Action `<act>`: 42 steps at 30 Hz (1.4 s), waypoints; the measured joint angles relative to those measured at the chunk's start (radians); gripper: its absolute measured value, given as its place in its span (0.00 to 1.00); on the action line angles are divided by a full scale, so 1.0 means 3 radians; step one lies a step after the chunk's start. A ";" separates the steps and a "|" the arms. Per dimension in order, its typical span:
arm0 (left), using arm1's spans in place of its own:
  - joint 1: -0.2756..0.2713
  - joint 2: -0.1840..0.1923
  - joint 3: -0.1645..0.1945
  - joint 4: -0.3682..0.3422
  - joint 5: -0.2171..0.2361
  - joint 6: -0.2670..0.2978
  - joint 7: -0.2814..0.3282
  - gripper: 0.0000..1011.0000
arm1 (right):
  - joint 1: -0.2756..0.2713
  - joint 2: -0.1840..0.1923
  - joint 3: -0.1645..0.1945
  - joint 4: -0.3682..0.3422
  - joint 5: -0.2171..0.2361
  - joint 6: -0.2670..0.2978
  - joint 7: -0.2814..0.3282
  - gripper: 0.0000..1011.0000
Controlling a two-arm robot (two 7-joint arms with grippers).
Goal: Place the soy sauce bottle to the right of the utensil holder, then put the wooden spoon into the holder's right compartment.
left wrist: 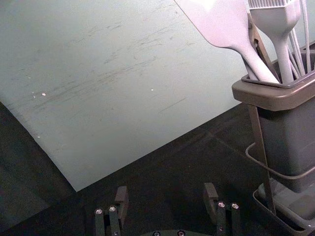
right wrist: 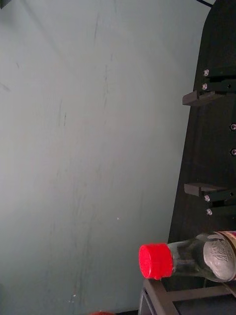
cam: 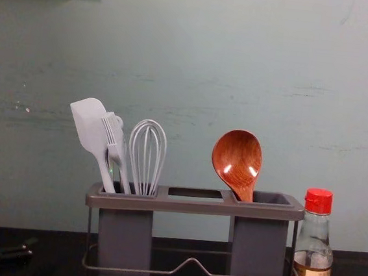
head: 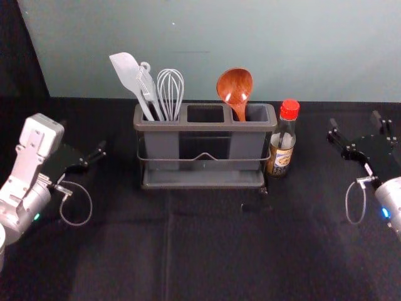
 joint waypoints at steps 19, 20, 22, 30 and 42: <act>0.0000 0.0000 0.0000 0.0000 0.0000 0.0000 0.0000 0.99 | 0.0000 0.0000 0.0000 0.0000 0.0000 0.0000 0.0000 0.99; 0.0000 0.0000 0.0000 0.0000 0.0000 0.0000 0.0000 0.99 | 0.0000 0.0000 0.0000 0.0000 0.0000 0.0000 0.0000 0.99; 0.0000 0.0000 0.0000 0.0000 0.0000 0.0000 0.0000 0.99 | 0.0000 0.0000 0.0000 0.0000 0.0000 0.0000 0.0000 0.99; 0.0000 0.0000 0.0000 0.0000 0.0000 0.0000 0.0000 0.99 | 0.0000 0.0000 0.0000 0.0000 0.0000 0.0000 0.0000 0.99; 0.0000 0.0000 0.0000 0.0000 0.0000 0.0000 0.0000 0.99 | 0.0000 0.0000 0.0000 0.0000 0.0000 0.0000 0.0000 0.99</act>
